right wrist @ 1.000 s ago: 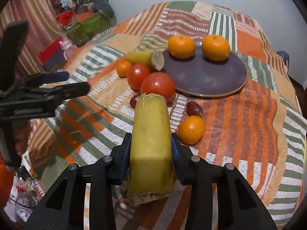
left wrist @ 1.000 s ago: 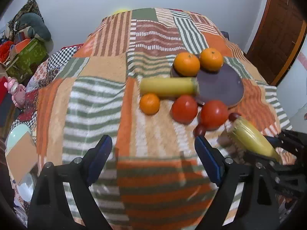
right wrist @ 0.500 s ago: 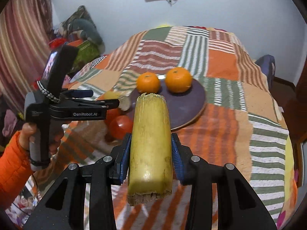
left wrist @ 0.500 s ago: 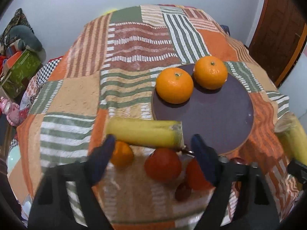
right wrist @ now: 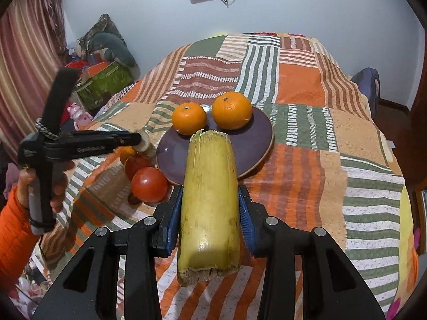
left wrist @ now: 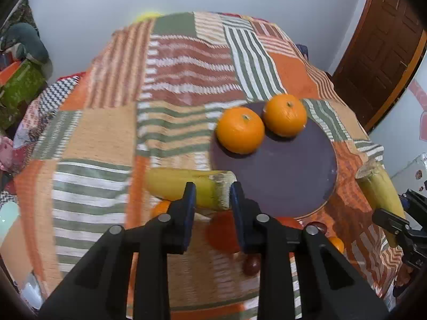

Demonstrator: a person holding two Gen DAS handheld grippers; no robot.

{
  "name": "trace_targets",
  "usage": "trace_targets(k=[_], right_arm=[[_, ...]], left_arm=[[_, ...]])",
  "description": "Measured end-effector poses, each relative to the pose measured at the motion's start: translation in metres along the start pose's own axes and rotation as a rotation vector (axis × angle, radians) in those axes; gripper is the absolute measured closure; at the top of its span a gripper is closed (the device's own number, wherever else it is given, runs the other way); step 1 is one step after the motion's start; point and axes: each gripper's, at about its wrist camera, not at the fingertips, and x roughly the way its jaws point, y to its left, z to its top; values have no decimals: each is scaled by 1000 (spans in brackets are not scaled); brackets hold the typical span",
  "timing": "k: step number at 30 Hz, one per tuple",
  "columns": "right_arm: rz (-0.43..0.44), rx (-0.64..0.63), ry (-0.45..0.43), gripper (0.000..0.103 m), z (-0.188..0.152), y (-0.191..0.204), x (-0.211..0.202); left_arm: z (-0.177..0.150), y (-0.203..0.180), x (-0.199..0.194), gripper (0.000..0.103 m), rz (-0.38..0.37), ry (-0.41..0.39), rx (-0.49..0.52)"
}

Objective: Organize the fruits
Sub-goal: 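Grasp the green zucchini with the left tool while the right tool holds the corn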

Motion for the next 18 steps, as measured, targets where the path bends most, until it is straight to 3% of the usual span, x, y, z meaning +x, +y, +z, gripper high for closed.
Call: trace_targets(k=[5,10,18], right_arm=[[5,-1,1,67,2,1,1],[7,-2,6,67,2,3,3],[13,-12,6,67,4,8,3]], left_arm=[[-3,31,-25,76,98,-44,-13],[-11,60,-32,77,194,-28,-17],[-43,88,-20,77,185,82,-46]])
